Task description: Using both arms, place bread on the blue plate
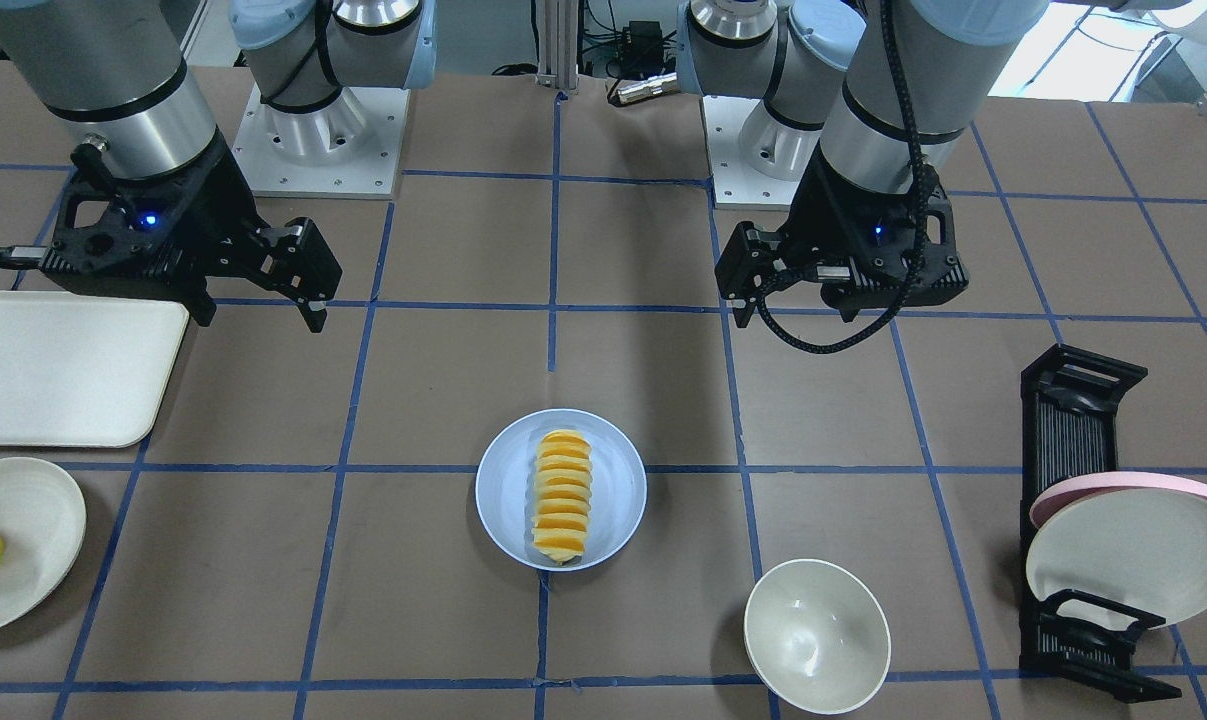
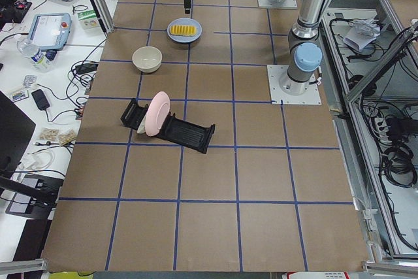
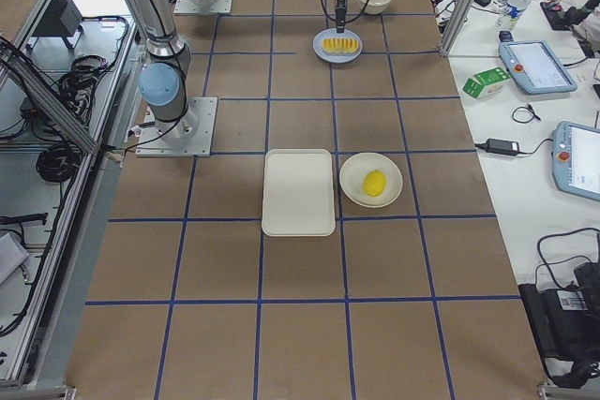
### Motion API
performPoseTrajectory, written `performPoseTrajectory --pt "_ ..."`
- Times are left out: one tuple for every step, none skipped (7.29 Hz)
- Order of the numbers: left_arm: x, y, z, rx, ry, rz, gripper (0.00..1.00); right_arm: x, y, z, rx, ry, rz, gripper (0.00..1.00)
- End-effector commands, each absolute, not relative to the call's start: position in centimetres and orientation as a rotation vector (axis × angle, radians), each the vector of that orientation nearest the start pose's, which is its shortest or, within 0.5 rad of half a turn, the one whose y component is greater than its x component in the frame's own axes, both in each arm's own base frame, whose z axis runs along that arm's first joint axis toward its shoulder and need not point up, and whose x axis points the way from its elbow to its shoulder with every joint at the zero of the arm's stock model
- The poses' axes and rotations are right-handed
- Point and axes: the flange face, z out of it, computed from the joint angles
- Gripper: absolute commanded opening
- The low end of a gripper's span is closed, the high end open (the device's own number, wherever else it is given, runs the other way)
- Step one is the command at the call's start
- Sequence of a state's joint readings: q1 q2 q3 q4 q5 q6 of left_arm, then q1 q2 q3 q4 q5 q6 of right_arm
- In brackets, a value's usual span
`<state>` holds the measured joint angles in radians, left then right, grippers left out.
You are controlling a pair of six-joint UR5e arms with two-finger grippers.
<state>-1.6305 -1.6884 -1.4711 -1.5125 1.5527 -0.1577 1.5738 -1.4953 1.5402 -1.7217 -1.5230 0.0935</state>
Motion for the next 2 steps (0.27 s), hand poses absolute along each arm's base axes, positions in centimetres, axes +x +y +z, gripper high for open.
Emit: performPoseTrajectory --pt "-16.74 -53.68 48.18 -0.155 3.158 -0.06 1.0 13.98 -53.31 48.43 0.135 3.079 -0.171 1.0" --pt "-16.73 -53.63 48.26 -0.152 3.159 -0.062 1.0 13.97 -53.49 48.34 0.133 3.081 -0.169 1.0"
